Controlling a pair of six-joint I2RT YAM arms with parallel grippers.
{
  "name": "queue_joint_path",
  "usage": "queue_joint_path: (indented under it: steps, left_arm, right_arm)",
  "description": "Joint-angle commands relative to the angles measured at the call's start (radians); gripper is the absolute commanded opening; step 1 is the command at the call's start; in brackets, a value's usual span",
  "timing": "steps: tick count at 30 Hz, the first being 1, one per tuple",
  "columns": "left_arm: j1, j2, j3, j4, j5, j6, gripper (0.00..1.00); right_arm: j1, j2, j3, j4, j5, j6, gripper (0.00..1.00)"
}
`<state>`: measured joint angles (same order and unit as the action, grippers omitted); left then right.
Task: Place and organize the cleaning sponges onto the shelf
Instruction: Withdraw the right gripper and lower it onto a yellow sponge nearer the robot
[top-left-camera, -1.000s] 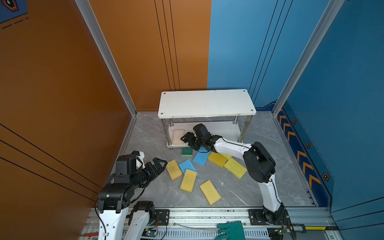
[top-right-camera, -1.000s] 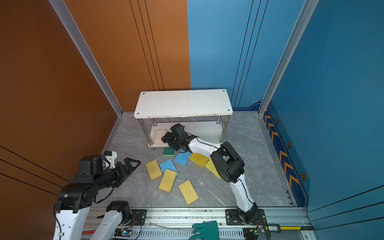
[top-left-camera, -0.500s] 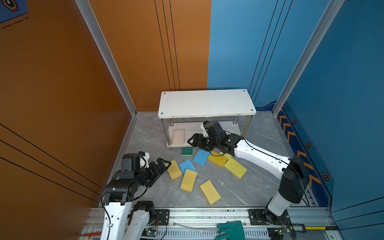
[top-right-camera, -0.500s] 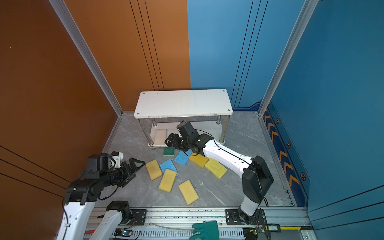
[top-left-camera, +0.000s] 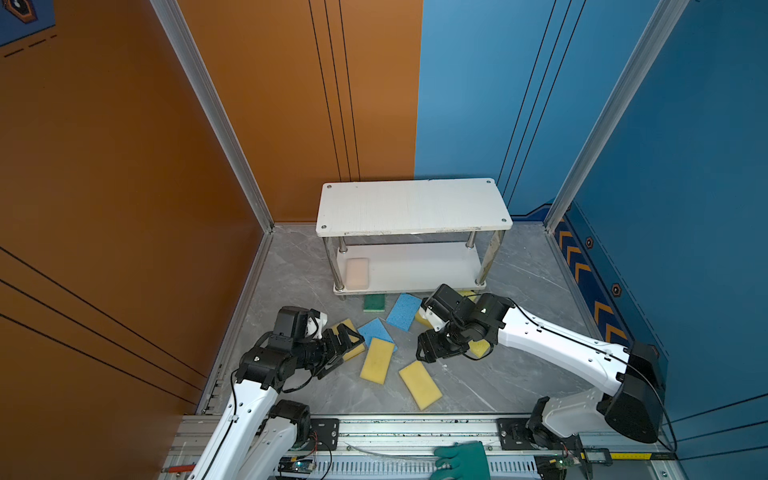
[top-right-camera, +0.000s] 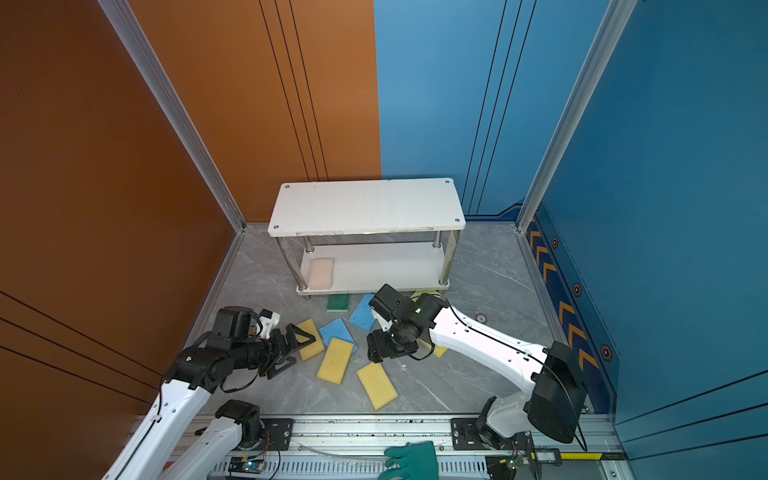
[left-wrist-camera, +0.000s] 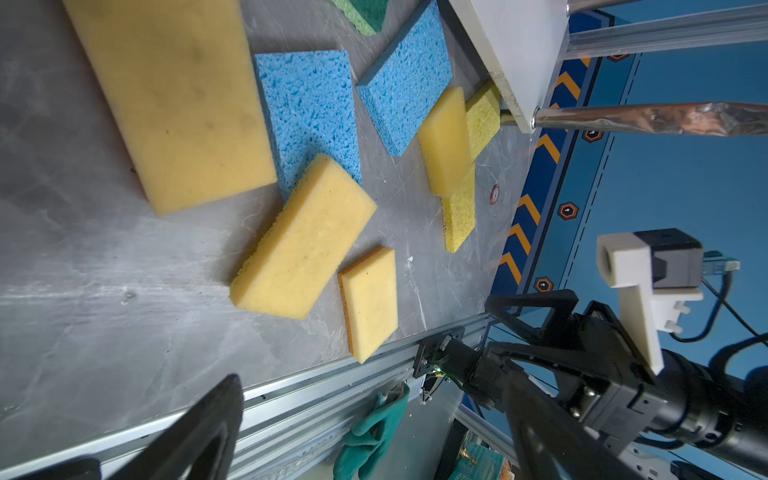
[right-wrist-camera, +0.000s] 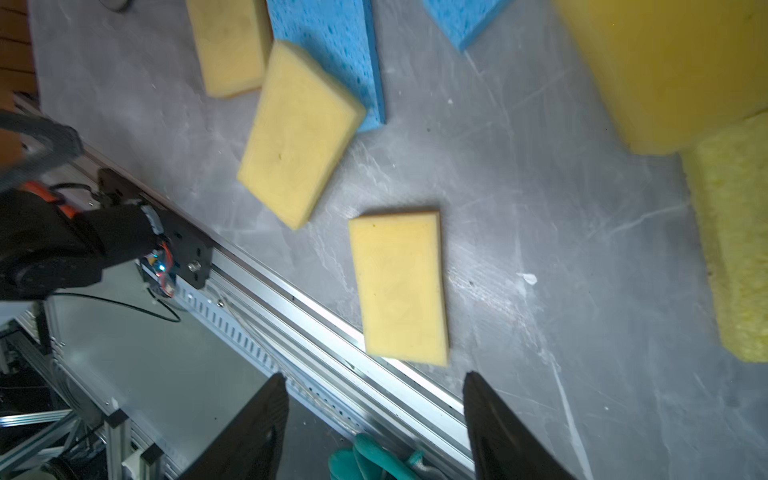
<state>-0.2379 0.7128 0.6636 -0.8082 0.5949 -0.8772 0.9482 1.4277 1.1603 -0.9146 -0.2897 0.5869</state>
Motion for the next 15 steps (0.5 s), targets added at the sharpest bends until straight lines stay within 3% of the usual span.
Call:
queue_joint_path:
  steps: [1,15]
  left_arm:
    - [-0.041,0.032,-0.012,0.096,-0.018,-0.029,0.98]
    - [-0.063,0.07,-0.02,0.127,-0.037,-0.038,0.98]
  right_arm:
    - [0.045,0.034,-0.035,-0.061,0.038,-0.06,0.68]
    - [0.09,0.16,-0.171,0.143,0.053,-0.062,0.6]
